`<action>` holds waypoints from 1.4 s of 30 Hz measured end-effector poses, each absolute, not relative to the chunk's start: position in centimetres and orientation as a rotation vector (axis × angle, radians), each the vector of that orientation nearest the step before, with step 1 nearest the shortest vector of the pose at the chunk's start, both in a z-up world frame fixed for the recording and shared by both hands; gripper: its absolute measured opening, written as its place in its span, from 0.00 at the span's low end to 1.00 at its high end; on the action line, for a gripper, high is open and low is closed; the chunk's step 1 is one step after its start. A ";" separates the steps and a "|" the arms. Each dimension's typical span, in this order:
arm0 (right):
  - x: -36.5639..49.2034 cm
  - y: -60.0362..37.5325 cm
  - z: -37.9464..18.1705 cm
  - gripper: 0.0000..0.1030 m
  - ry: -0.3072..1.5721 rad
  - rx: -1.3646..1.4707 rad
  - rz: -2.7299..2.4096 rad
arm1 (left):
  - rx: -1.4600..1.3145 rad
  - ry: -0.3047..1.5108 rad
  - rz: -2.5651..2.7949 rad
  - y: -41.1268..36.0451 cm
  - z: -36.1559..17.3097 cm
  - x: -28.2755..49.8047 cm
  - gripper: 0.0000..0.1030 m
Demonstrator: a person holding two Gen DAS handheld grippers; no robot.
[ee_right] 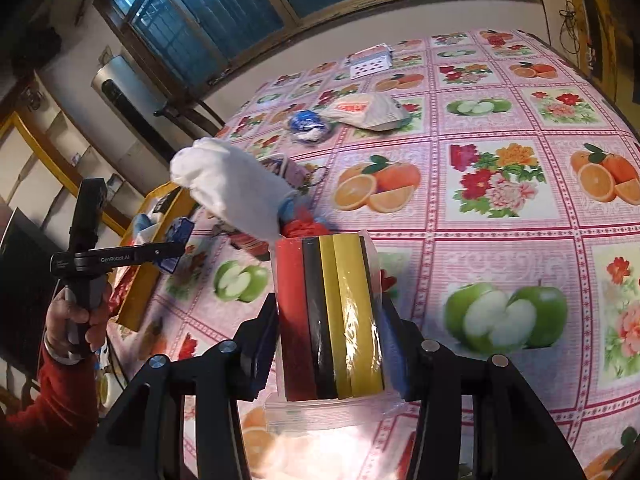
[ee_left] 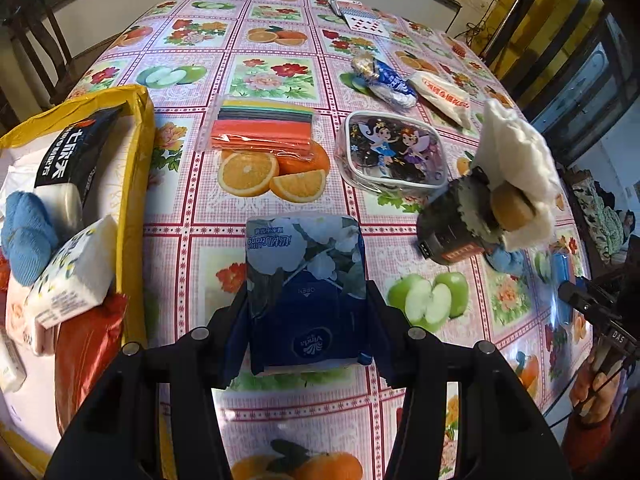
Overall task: Organize soft objects
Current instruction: 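Grasp the blue floral tissue pack with the left tool while the right grasps the striped bar pack, then place the blue tissue pack in the tray with the left tool while the right places the striped pack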
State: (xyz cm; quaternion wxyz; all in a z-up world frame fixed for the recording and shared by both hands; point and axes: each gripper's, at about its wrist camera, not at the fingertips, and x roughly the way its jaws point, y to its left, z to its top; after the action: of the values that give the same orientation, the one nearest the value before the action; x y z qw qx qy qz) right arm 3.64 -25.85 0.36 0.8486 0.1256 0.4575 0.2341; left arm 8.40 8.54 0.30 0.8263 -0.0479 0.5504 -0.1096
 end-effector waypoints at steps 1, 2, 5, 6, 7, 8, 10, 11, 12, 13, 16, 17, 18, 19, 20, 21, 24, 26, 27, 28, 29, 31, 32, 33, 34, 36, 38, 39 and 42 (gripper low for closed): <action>3.2 -25.1 0.8 0.47 0.960 0.256 0.512 | -0.105 1.157 -0.236 8.9 0.7 7.8 0.49; 2.9 -24.2 1.3 0.47 0.954 0.245 0.533 | -0.107 1.146 -0.237 9.5 1.2 6.9 0.49; 2.2 -20.6 2.7 0.48 0.953 0.212 0.610 | -0.116 1.109 -0.210 12.0 2.8 5.0 0.49; 2.1 -19.3 3.0 0.48 0.954 0.202 0.636 | -0.114 1.096 -0.189 13.0 3.3 4.5 0.49; 2.0 -17.9 3.4 0.49 0.955 0.193 0.667 | -0.115 1.083 -0.165 14.2 3.8 4.1 0.49; 2.0 -16.3 3.7 0.49 0.957 0.191 0.700 | -0.122 1.070 -0.134 15.5 4.2 3.8 0.49; 2.2 -13.2 4.2 0.49 0.961 0.185 0.747 | -0.135 1.049 -0.064 18.3 4.9 3.1 0.49; 2.4 -11.3 4.5 0.49 0.960 0.171 0.772 | -0.138 1.039 -0.034 19.5 5.1 2.9 0.49; 2.7 -9.5 4.7 0.49 0.961 0.156 0.797 | -0.144 1.027 0.003 21.0 5.3 2.7 0.49; 3.1 -7.6 4.9 0.49 0.960 0.142 0.817 | -0.147 1.017 0.042 22.2 5.4 2.6 0.49; 4.8 -1.9 5.4 0.49 0.958 0.108 0.863 | -0.179 1.004 0.118 25.5 5.0 2.6 0.49; 5.6 0.0 5.4 0.49 0.961 0.100 0.869 | -0.191 1.004 0.137 26.4 4.6 2.7 0.49; 6.3 1.7 5.3 0.49 0.966 0.097 0.875 | -0.200 1.004 0.154 27.2 4.4 2.8 0.49; 7.1 3.5 5.3 0.49 0.975 0.098 0.886 | -0.209 1.004 0.168 27.9 4.1 2.9 0.49; 7.9 5.3 5.1 0.49 0.982 0.089 0.890 | -0.220 1.006 0.178 28.6 3.8 3.0 0.49; 8.6 6.9 5.1 0.49 0.985 0.073 0.884 | -0.224 1.009 0.186 29.0 3.5 3.2 0.49; 10.6 11.2 4.2 0.49 1.008 0.047 0.871 | -0.238 1.018 0.221 30.4 2.6 3.7 0.49; 11.6 13.3 3.3 0.49 1.019 0.036 0.851 | -0.260 1.026 0.227 31.2 2.0 4.0 0.49; 12.2 14.3 2.8 0.49 1.024 0.028 0.838 | -0.263 1.029 0.235 31.5 1.8 4.1 0.49; 12.5 15.0 2.3 0.49 1.026 0.019 0.823 | -0.259 1.029 0.245 31.7 1.6 4.2 0.49; 12.9 15.8 1.7 0.48 1.033 0.011 0.815 | -0.252 1.030 0.254 31.8 1.5 4.3 0.49; 13.4 16.5 0.7 0.48 1.054 0.017 0.813 | -0.253 1.034 0.266 32.2 1.1 4.4 0.49; 13.6 17.1 0.2 0.48 1.064 0.014 0.815 | -0.246 1.036 0.276 32.3 1.0 4.5 0.49; 13.7 17.7 -0.2 0.48 1.070 0.007 0.819 | -0.244 1.036 0.284 32.5 0.8 4.5 0.49; 13.7 18.2 -0.7 0.48 1.078 0.003 0.826 | -0.248 1.037 0.289 32.7 0.7 4.5 0.49; 13.5 19.4 -1.6 0.49 1.091 0.001 0.846 | -0.258 1.045 0.293 33.0 0.3 4.6 0.50; 13.3 19.7 -1.5 0.49 1.077 0.012 0.867 | -0.269 1.044 0.290 33.2 0.3 4.4 0.50; 13.1 19.4 -1.3 0.51 1.074 0.023 0.881 | -0.269 1.040 0.292 33.2 0.4 4.2 0.50; 12.8 17.9 0.1 0.72 1.055 0.060 0.894 | -0.281 1.026 0.289 33.3 0.9 4.0 0.50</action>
State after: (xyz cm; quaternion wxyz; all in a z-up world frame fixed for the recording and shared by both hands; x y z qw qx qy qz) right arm 12.78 17.88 0.09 0.7698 0.0277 0.4865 0.4123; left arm 4.00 33.29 0.88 0.8518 -0.1337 0.4875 0.1374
